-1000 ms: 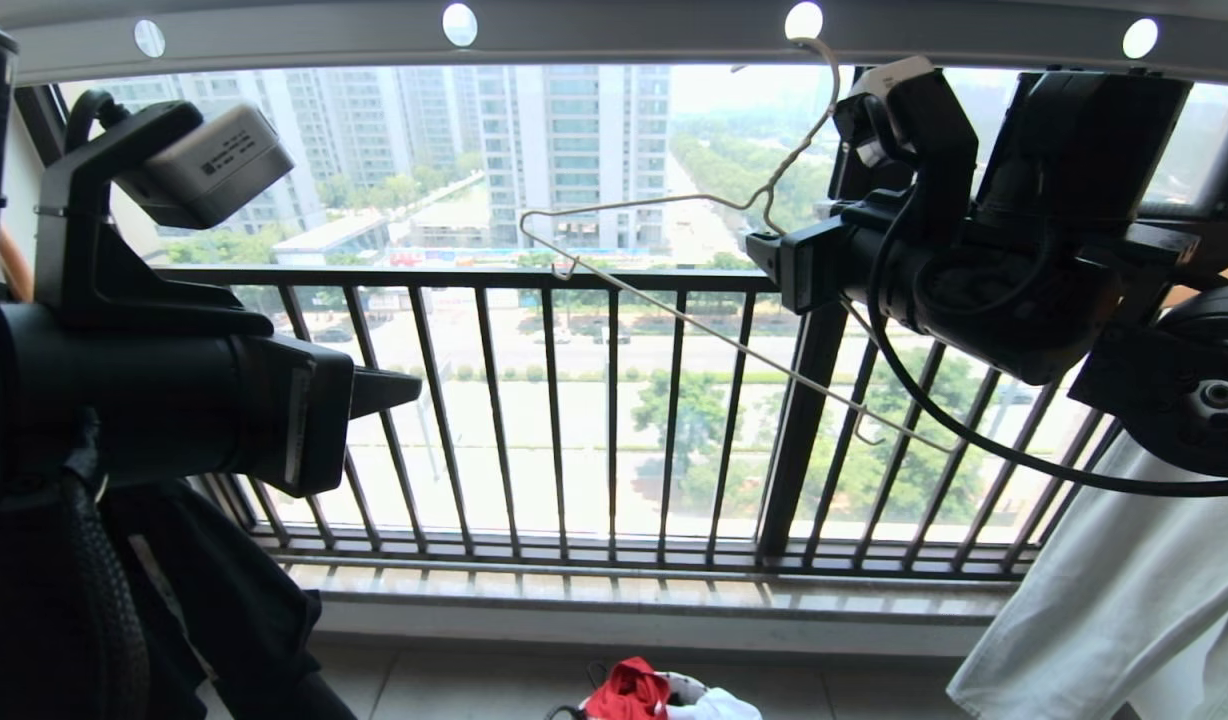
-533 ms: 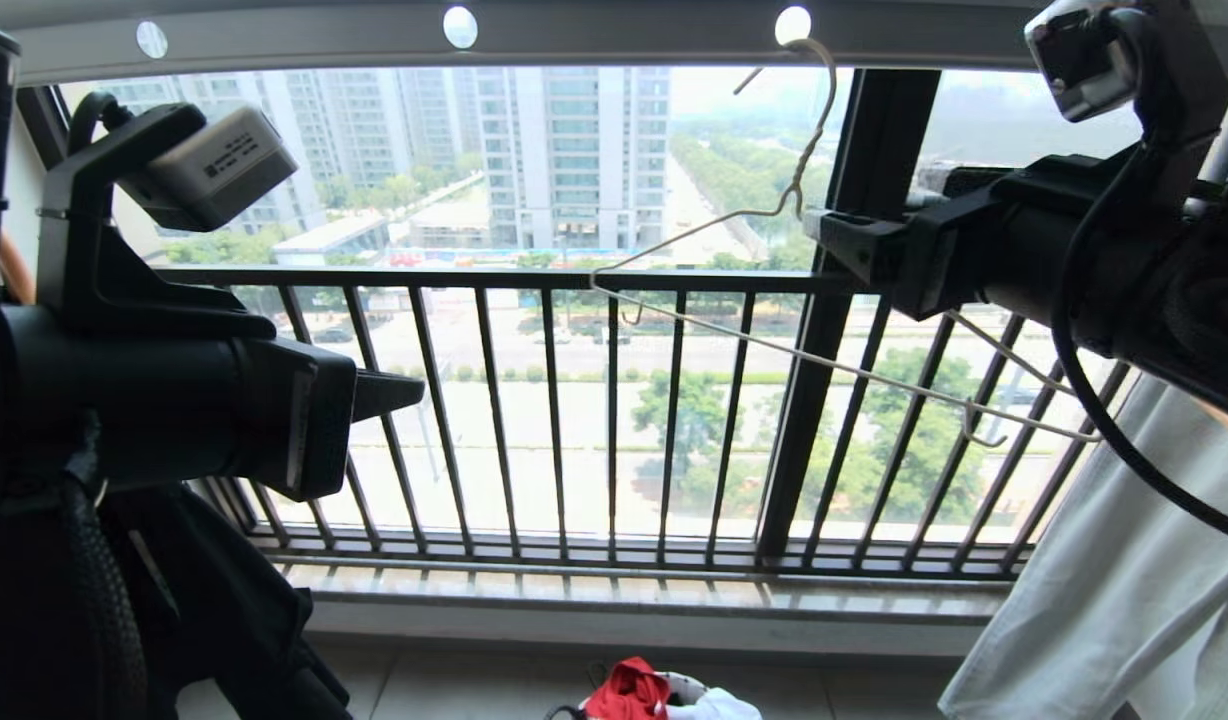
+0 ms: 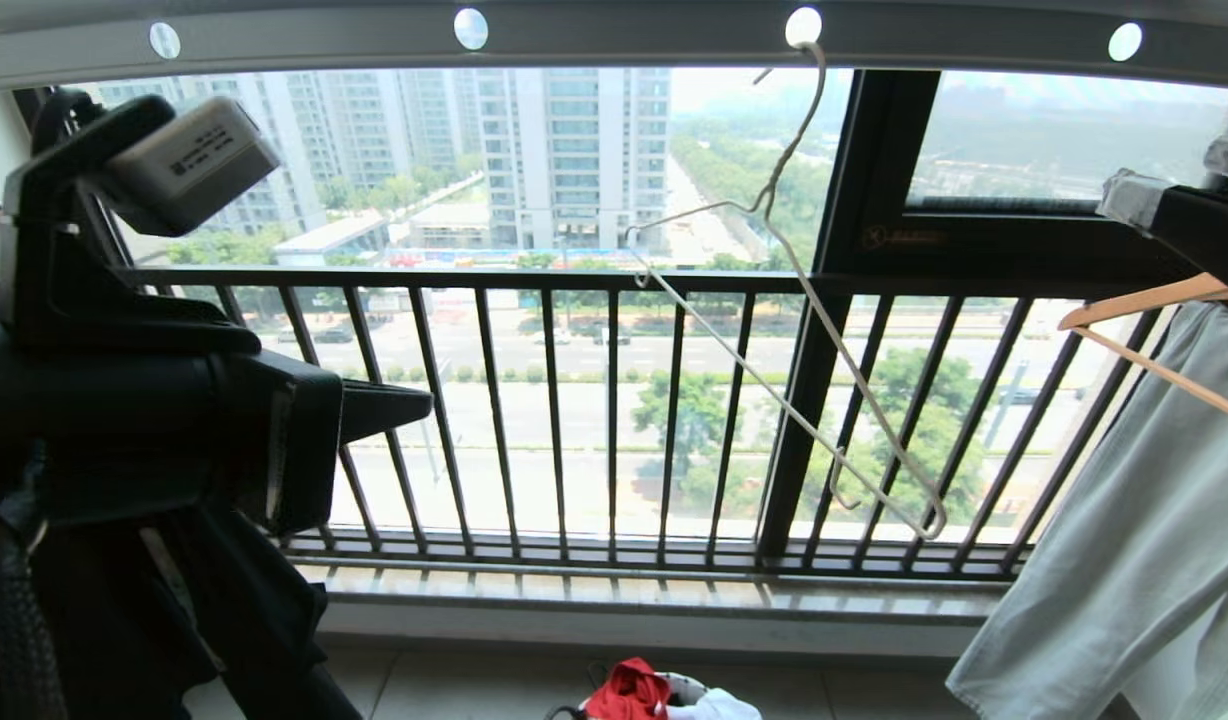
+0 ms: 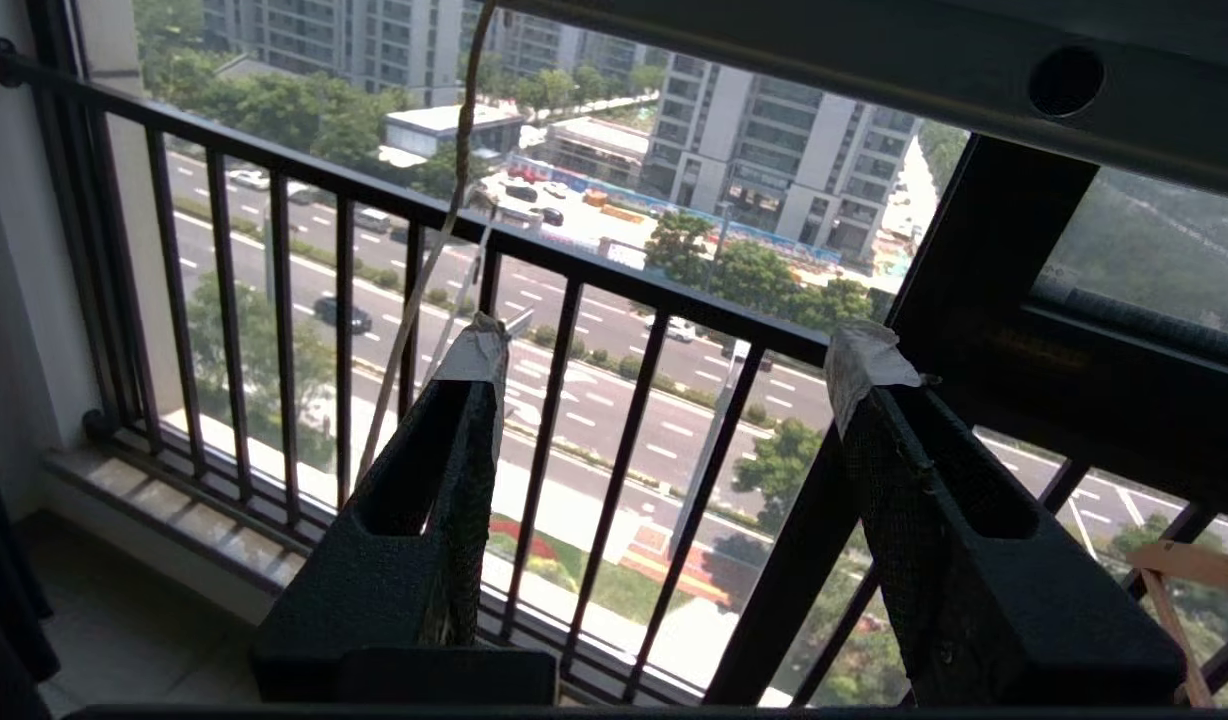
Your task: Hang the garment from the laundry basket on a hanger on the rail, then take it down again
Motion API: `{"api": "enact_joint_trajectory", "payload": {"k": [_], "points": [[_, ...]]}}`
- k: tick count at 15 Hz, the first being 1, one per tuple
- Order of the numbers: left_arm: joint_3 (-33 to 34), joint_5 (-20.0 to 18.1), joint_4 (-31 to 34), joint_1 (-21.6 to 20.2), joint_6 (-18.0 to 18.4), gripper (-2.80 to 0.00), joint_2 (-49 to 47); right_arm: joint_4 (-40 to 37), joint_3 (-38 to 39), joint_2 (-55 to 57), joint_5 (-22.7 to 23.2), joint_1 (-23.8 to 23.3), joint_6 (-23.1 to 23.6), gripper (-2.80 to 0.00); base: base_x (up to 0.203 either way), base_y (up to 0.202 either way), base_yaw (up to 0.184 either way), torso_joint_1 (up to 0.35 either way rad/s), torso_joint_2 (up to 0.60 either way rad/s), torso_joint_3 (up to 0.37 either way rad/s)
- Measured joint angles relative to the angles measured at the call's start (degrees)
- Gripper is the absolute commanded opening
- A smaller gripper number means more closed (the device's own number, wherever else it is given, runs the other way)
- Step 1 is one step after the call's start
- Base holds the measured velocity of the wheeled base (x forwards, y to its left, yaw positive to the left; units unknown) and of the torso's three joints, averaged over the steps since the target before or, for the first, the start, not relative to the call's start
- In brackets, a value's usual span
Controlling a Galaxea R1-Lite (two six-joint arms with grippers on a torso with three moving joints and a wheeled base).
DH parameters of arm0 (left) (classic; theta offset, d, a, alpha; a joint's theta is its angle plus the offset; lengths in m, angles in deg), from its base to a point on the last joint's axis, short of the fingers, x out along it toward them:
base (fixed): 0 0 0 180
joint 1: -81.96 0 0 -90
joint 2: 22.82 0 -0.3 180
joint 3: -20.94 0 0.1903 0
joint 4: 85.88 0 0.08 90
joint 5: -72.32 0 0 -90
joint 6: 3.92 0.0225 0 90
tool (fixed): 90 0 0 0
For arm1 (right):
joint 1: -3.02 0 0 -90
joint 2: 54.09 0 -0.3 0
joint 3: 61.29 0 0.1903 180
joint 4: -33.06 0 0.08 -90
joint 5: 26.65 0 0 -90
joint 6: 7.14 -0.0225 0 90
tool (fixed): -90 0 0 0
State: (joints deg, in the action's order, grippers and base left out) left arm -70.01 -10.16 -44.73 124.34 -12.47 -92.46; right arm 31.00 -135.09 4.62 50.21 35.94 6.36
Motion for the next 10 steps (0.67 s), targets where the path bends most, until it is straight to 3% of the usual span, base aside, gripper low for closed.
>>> {"api": "enact_joint_trajectory", "payload": {"k": [3,5,10], "points": [[1.2,0.2,0.0,-0.1,-3.4,-2.8,5.4,-10.3,0.4,-7.9,0.0,-2.4,-2.4,-2.8,0.0,0.0,0.0,0.0,0.0,0.0],[5.4,0.8,0.0,-1.9,-4.5,-2.8,10.3,-15.5,1.5,-12.5,0.1,-6.3,-3.0,-2.8,0.0,0.0,0.0,0.0,0.0,0.0],[16.4,2.5,0.0,-16.0,-8.3,-2.8,26.9,-21.3,8.5,-24.2,-0.1,-17.7,-5.1,-2.8,0.0,0.0,0.0,0.0,0.0,0.0]]}}
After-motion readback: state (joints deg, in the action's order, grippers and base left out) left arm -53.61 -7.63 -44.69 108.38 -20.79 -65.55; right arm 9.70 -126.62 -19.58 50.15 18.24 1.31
